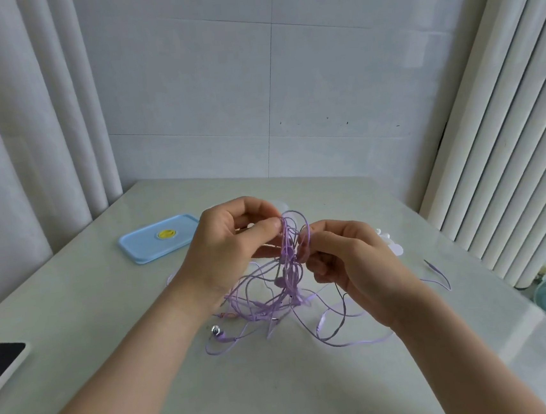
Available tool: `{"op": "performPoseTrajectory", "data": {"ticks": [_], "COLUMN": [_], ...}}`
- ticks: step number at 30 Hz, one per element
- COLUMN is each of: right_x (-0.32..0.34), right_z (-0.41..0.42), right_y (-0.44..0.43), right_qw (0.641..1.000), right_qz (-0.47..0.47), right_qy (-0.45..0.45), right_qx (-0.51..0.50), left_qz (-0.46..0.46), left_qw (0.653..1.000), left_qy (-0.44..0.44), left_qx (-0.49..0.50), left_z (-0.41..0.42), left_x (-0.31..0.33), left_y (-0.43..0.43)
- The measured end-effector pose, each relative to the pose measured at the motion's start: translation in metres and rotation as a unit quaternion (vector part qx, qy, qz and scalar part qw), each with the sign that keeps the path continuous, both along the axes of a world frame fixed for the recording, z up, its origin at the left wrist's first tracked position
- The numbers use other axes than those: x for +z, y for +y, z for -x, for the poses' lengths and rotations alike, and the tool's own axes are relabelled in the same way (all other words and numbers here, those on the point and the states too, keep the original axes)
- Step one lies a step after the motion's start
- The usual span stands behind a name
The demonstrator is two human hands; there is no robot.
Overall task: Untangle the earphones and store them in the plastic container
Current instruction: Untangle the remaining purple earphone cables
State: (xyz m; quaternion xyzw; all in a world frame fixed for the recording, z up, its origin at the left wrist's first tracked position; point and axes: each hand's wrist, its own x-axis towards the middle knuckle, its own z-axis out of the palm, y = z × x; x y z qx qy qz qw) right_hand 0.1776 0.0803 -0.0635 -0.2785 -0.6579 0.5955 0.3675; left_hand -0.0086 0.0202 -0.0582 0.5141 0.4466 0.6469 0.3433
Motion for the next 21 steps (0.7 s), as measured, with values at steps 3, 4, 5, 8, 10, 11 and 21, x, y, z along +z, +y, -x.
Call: {"op": "performPoseTrajectory", "data": {"ticks": [3,4,5,8,10,11,21], "right_x": [0.001,0.001,0.001,0.0,0.002,0.002,0.004], "right_z": [0.0,0.0,-0.001,-0.003,-0.004,-0.005,-0.005], "right_y": [-0.003,-0.003,-0.003,-0.002,-0.005,-0.006,-0.008], "right_qw": [1.0,0.999,0.999,0.996,0.994,0.994,0.99], "right_qz": [-0.024,-0.03,-0.035,-0.066,-0.09,-0.098,-0.131], "right_qy": [-0.014,-0.012,-0.007,-0.013,-0.026,-0.025,-0.023], "right_qx": [-0.001,-0.007,-0.015,-0.051,-0.05,-0.044,-0.055], "left_qz": [0.023,0.03,0.036,0.048,0.041,0.036,0.076], "left_qw": [0.997,0.996,0.993,0.991,0.993,0.994,0.987], "left_qy": [-0.069,-0.088,-0.106,-0.123,-0.106,-0.098,-0.131], "left_qx": [-0.01,-0.017,-0.025,-0.016,0.008,0.015,-0.062], "left_z": [-0.008,-0.011,-0.015,-0.022,-0.02,-0.018,-0.01], "left_x": [-0.001,-0.002,-0.002,-0.004,-0.006,-0.007,-0.004], "left_y": [0.001,0.002,0.002,0.002,0.004,0.004,0.002]}}
